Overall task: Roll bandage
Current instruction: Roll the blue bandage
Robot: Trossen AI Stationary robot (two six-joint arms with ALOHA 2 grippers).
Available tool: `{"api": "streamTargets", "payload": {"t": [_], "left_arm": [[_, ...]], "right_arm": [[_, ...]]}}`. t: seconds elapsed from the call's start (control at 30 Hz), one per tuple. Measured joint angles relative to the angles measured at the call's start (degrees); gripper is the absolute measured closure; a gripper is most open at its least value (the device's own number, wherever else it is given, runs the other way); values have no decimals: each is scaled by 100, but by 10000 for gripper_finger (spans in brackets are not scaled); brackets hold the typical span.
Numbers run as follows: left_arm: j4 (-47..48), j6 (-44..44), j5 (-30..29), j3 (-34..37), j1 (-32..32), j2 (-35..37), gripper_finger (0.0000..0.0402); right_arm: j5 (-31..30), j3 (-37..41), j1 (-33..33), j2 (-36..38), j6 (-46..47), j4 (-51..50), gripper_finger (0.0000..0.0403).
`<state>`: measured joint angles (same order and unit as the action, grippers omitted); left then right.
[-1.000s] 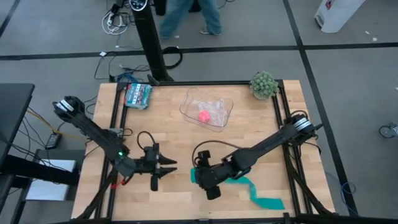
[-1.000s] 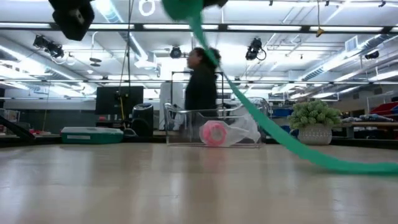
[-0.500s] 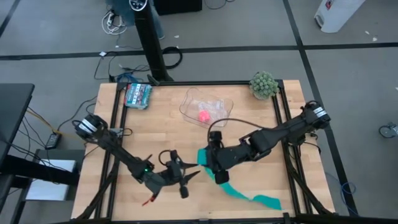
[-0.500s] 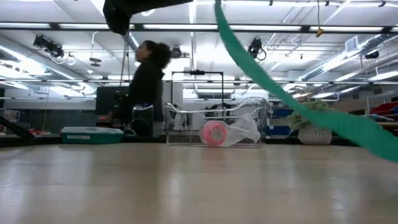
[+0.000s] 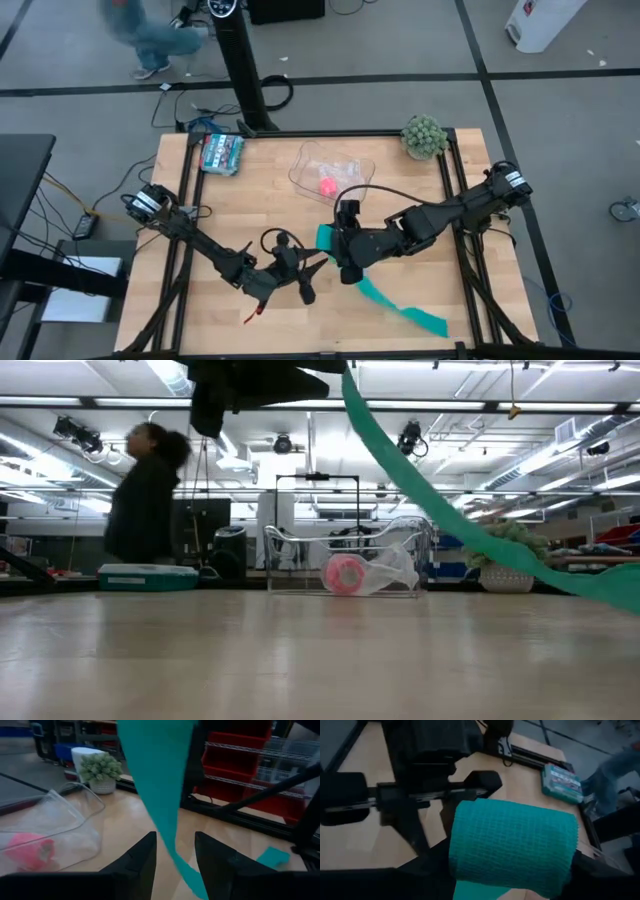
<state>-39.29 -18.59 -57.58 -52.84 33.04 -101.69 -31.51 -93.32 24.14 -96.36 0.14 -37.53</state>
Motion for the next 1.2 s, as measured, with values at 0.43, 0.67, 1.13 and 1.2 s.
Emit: {"api": "streamTargets", "payload": {"t": [0.43,0.67,1.13,1.2], "left_arm": [[-15,7,301,2,-366,0,243],[-8,332,302,2,-368,0,293],[221,656,65,4,-168,4,397],[322,691,-22,9,-127,37,398]], "right_arm": [[3,0,-2,-2,-83,689,170],[5,0,39,-4,43,397,177],[-26,0,168,306,498,-507,178],[-30,0,175,388,619,-687,176]]}}
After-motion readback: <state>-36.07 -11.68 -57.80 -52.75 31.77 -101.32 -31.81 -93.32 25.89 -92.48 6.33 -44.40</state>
